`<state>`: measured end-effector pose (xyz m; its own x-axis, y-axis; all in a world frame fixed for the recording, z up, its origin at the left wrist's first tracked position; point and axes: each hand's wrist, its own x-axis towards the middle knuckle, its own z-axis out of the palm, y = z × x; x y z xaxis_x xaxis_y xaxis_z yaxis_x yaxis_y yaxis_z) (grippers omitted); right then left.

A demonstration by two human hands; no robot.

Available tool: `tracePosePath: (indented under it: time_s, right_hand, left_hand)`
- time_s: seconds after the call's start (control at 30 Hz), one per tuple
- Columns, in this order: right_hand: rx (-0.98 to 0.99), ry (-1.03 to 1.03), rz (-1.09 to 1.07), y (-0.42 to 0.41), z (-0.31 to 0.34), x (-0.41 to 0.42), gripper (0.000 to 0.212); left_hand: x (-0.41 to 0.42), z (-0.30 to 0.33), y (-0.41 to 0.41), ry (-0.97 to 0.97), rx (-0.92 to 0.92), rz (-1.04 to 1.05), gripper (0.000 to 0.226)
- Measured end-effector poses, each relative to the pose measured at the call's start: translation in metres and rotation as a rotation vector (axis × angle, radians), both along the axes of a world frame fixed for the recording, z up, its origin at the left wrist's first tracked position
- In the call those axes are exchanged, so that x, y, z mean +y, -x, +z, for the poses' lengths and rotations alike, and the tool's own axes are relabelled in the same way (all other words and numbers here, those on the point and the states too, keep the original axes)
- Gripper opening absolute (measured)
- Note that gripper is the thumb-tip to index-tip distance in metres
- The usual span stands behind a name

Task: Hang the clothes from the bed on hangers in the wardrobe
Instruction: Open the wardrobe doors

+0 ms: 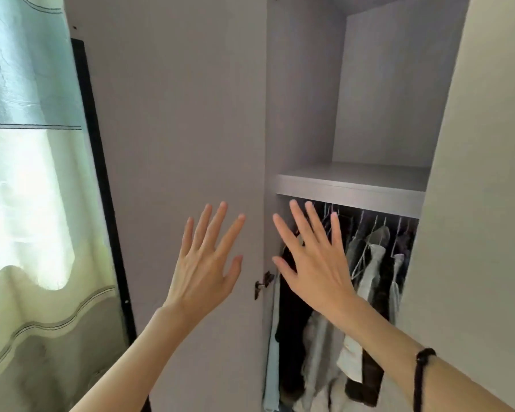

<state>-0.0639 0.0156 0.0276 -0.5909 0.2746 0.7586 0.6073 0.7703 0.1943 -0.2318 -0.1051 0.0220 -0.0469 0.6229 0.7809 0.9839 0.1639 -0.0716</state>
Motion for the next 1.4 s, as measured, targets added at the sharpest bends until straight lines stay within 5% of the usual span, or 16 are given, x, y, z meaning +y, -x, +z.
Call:
tracePosePath:
  time_s: [0.4, 0.67, 1.07, 1.4]
  right_hand:
    - [0.044, -0.052, -0.542, -0.198, -0.017, 0.077, 0.068]
    - [0.119, 0.015, -0.747, -0.227, -0.017, 0.108, 0.082]
    - [0.237, 0.114, -0.749, -0.213, -0.029, 0.101, 0.084]
    - [0.316, 0.288, -0.482, -0.21, -0.041, 0.001, 0.074]
  left_hand:
    - [0.176, -0.025, -0.176, 0.131, 0.014, -0.401, 0.062]
    - [0.242, 0.012, -0.213, 0.211, -0.209, -0.702, 0.094]
    - [0.241, 0.0, -0.207, 0.289, -0.492, -0.991, 0.101]
    - [0.145, -0.012, -0.212, 0.185, -0.617, -1.065, 0.096]
